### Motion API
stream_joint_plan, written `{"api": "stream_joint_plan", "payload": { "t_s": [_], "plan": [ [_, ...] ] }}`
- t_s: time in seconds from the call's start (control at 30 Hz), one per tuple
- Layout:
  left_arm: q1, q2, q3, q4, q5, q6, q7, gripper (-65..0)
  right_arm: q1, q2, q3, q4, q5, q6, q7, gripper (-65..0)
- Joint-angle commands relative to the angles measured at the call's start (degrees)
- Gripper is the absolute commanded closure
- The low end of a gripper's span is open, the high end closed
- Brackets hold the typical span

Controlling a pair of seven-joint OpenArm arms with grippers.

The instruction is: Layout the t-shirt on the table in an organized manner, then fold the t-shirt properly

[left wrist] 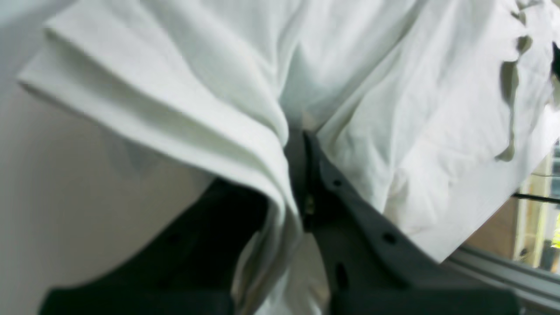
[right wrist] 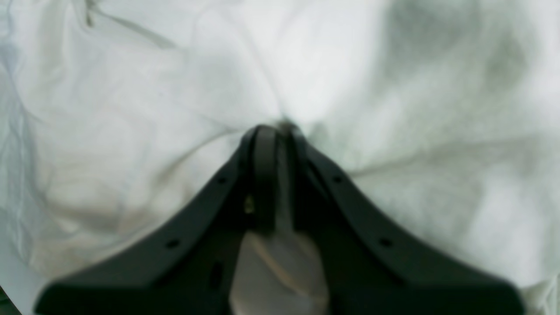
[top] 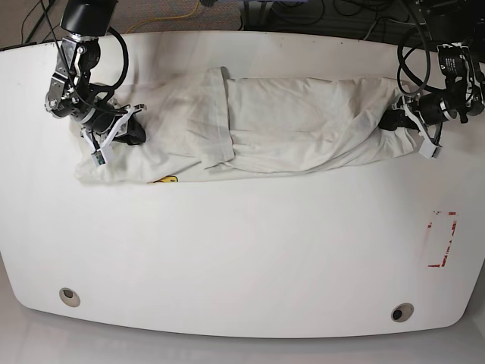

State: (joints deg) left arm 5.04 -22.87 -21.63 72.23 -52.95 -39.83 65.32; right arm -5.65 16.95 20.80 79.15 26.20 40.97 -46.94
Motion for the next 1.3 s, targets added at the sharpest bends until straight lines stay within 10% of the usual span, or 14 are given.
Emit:
{"api": "stream_joint_plan", "payload": {
  "t_s": [0.0,0.4,0.8,1.27],
  "plan": [
    [0.6,-1.1,-0.3,5.0,-0.5,-0.2,0.2,-1.5,-1.2,0.1,-0.3,-0.8,-5.5,-1.0,-7.5,-5.1],
    [4.5,-0.9,2.4,36.9,6.3,-0.2,1.5,-1.7,-1.3,0.1,-0.3,-0.8,-5.5,-1.0,-7.5,-5.1],
    [0.4,-0.6,10.2,39.6,6.5,-0.2,5.4,-1.7,-1.4,0.1,-0.3,-0.8,-5.5,-1.0,-7.5,-5.1],
    [-4.4,12.0,12.6,35.7,9.9,-0.2,6.8,-2.1,-1.5,0.1,-0.3,-0.8,-5.5,-1.0,-7.5,-5.1]
  ]
}}
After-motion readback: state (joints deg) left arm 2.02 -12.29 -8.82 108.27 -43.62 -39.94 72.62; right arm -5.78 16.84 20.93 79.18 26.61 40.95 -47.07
